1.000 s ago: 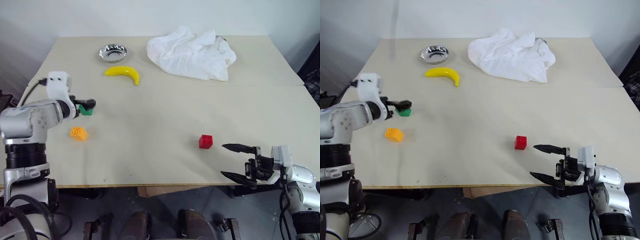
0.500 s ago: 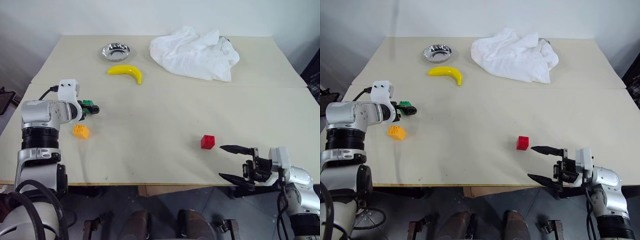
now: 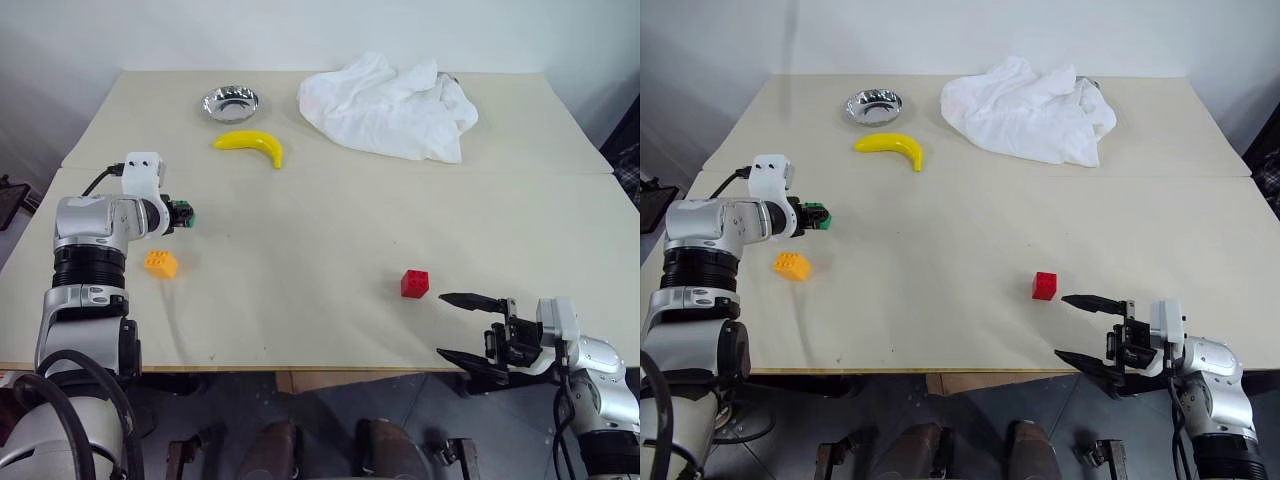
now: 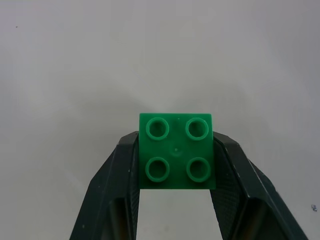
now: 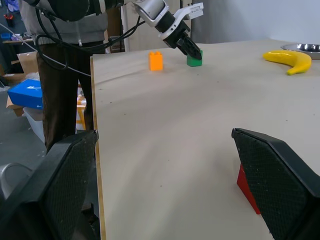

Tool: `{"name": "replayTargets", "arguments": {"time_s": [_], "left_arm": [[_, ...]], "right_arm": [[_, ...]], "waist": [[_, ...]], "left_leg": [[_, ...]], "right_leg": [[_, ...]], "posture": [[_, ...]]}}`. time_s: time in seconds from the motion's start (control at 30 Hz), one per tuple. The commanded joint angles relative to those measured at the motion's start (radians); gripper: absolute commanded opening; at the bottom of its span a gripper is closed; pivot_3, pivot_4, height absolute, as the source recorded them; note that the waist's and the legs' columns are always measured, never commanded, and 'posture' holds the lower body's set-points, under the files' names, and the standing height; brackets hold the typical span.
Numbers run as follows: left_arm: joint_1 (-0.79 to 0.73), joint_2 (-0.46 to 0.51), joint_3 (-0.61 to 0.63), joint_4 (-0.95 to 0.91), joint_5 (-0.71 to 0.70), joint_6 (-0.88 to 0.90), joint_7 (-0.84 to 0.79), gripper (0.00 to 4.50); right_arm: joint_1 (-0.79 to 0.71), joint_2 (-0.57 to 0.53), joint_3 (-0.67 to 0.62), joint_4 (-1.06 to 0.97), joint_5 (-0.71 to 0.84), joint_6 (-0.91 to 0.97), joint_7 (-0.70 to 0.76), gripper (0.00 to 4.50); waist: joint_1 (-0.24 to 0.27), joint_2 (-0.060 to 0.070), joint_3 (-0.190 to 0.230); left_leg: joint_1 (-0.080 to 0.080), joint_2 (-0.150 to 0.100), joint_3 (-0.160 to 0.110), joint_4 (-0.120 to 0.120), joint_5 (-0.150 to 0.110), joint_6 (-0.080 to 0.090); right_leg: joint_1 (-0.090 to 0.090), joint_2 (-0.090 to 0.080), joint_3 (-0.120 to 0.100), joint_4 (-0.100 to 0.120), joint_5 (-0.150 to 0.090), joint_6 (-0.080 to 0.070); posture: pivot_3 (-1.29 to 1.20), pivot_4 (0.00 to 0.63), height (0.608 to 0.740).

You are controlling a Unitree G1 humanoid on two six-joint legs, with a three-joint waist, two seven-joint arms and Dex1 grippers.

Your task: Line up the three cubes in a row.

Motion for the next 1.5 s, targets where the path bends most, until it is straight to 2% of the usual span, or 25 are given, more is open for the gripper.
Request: {"name": "replayTargets", "arguments": {"time_s": [0.03,0.07,0.17,0.23,0.3,0.37,0.6,0.87,1.13,1.3,1.5], "left_arm": [[0.028,0.055,-0.047,-0.089,0.028,-0.185,-0.16,1.49],[0.04,0.065,-0.064,-0.102,0.037,-0.236,-0.204,1.49],[0.124,0.121,-0.121,-0.263,-0.054,-0.457,-0.628,1.49],[0.181,0.138,-0.148,-0.405,-0.155,-0.488,-0.878,1.49],[0.21,0.136,-0.202,-0.483,-0.17,-0.5,-0.991,1.49],[0.22,0.116,-0.277,-0.518,-0.125,-0.549,-1.046,1.49],[0.152,-0.113,-0.444,-0.344,0.089,-0.796,-0.955,1.49],[0.009,-0.297,-0.486,-0.125,0.191,-0.797,-0.87,1.49],[-0.079,-0.365,-0.51,-0.003,0.233,-0.802,-0.926,1.49],[-0.076,-0.385,-0.546,-0.021,0.269,-0.759,-0.97,1.49],[-0.054,-0.394,-0.569,-0.087,0.319,-0.679,-0.95,1.49]], "right_arm": [[0.009,-0.007,-0.053,-0.015,0.008,-0.014,0.01,4.5],[0.01,-0.009,-0.058,-0.016,0.009,-0.013,0.009,4.5],[0.032,-0.058,-0.109,-0.025,0.022,0.0,0.032,4.5],[0.058,-0.105,-0.153,-0.029,0.035,0.014,0.052,4.5],[0.089,-0.144,-0.186,-0.042,0.046,0.029,0.065,4.5],[0.12,-0.177,-0.209,-0.058,0.054,0.048,0.074,4.5],[0.189,-0.215,-0.26,-0.124,0.069,0.099,0.039,4.5],[0.293,-0.187,-0.293,-0.247,0.08,0.155,-0.012,4.5],[0.341,-0.164,-0.303,-0.319,0.082,0.186,-0.036,4.5],[0.331,-0.162,-0.3,-0.319,0.076,0.19,-0.039,4.5],[0.308,-0.154,-0.287,-0.314,0.068,0.186,-0.045,4.5]], "waist": [[-0.001,0.0,0.0],[-0.001,0.0,0.0],[0.0,0.0,0.0],[0.001,0.0,0.0],[0.004,0.0,0.0],[0.003,0.001,0.0],[0.003,0.0,0.0],[0.006,-0.001,0.001],[0.006,-0.001,0.001],[0.005,-0.001,0.001],[0.008,-0.001,0.001]], "left_leg": [[0.0,0.0,0.0,0.0,0.0,0.0],[0.0,0.0,0.0,0.0,0.0,0.0],[0.0,0.0,0.001,0.0,0.0,0.0],[-0.001,0.0,0.001,0.0,0.0,0.0],[-0.001,-0.001,0.0,0.0,0.0,0.0],[-0.001,-0.001,-0.001,0.0,0.0,0.001],[0.0,0.0,0.002,0.0,0.002,0.003],[-0.001,-0.001,0.003,0.001,0.002,0.004],[-0.002,-0.001,0.003,0.001,0.002,0.004],[-0.002,-0.001,0.002,0.001,0.002,0.004],[-0.002,-0.002,0.001,0.001,0.002,0.004]], "right_leg": [[0.0,0.0,0.0,0.0,0.0,0.0],[0.0,0.0,0.0,0.0,0.0,0.0],[0.0,0.0,0.0,-0.001,0.0,0.0],[0.0,-0.001,0.0,-0.001,0.0,0.0],[0.001,-0.002,0.0,-0.002,0.0,0.0],[0.003,-0.002,0.0,-0.006,0.0,0.0],[0.004,-0.001,0.0,-0.005,0.0,0.0],[0.002,-0.001,-0.001,-0.004,0.001,0.001],[0.002,-0.001,-0.001,-0.004,0.001,0.002],[0.002,-0.001,-0.001,-0.004,0.001,0.002],[0.003,-0.001,0.0,-0.003,0.001,0.002]], "posture": [[0.0,0.15,0.74],[0.0,0.15,0.74],[0.0,0.15,0.74],[0.0,0.15,0.74],[0.0,0.15,0.74],[0.0,0.15,0.74],[0.0,0.15,0.74],[0.0,0.15,0.74],[0.0,0.15,0.74],[0.0,0.15,0.74],[0.0,0.15,0.74]]}}
